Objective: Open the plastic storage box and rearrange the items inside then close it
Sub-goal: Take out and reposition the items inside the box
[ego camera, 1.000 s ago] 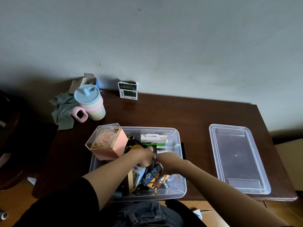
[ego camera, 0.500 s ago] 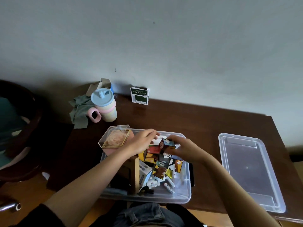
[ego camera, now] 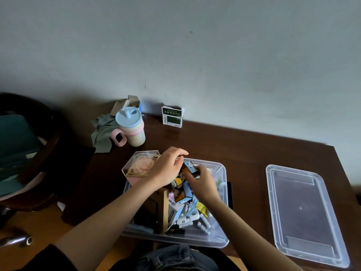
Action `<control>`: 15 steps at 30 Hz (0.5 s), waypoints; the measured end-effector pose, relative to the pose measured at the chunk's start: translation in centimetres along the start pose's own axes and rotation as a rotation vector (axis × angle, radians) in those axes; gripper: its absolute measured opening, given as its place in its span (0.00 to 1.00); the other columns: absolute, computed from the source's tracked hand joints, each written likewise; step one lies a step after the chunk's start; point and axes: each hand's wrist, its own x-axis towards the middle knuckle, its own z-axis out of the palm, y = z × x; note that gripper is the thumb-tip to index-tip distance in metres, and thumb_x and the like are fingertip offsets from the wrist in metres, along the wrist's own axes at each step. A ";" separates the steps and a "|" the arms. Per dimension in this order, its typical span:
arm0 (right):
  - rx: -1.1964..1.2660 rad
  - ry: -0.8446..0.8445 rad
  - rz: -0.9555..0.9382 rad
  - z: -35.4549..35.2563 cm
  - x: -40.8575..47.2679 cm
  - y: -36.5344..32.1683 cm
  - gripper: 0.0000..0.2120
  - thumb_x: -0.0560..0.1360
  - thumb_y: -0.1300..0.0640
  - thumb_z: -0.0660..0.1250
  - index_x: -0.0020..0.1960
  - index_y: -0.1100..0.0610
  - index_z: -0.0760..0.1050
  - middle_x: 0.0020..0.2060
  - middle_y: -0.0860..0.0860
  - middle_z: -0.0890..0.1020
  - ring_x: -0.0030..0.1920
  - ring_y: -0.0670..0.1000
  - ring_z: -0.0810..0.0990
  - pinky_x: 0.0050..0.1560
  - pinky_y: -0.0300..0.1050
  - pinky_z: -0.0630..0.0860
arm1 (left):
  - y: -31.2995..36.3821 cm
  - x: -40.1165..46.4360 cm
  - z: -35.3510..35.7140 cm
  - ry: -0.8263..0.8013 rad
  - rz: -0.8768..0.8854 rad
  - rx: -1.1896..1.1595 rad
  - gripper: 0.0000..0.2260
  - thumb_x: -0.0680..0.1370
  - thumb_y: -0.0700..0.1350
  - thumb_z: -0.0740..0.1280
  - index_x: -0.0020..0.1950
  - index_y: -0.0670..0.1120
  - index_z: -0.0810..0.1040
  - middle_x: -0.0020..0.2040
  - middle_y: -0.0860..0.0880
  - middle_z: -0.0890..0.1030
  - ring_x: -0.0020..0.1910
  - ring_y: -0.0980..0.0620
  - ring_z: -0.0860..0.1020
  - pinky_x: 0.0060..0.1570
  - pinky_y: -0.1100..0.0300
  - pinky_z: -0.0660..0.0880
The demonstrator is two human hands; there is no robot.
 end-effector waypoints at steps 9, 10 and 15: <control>-0.196 -0.297 0.000 2.6 -0.3 0.2 0.14 0.78 0.50 0.62 0.55 0.60 0.71 0.50 0.54 0.82 0.47 0.55 0.82 0.51 0.55 0.78 | 0.5 -0.2 -0.4 -0.074 0.029 0.145 0.13 0.80 0.37 0.57 0.59 0.46 0.77 0.57 0.50 0.78 0.52 0.51 0.78 0.50 0.60 0.73; -0.170 -0.298 -0.016 2.6 -0.2 0.1 0.13 0.78 0.51 0.63 0.55 0.60 0.72 0.51 0.53 0.82 0.47 0.55 0.83 0.51 0.54 0.79 | 0.6 -0.2 -0.4 -0.093 0.050 0.140 0.12 0.79 0.37 0.59 0.58 0.46 0.78 0.55 0.50 0.79 0.51 0.52 0.78 0.50 0.60 0.73; -0.007 -0.447 0.013 0.8 -0.1 1.4 0.11 0.76 0.67 0.63 0.57 0.64 0.75 0.55 0.59 0.81 0.54 0.58 0.80 0.59 0.53 0.77 | 1.0 -0.6 0.7 -0.385 0.174 0.204 0.09 0.79 0.44 0.62 0.56 0.50 0.80 0.55 0.55 0.81 0.54 0.56 0.77 0.53 0.62 0.72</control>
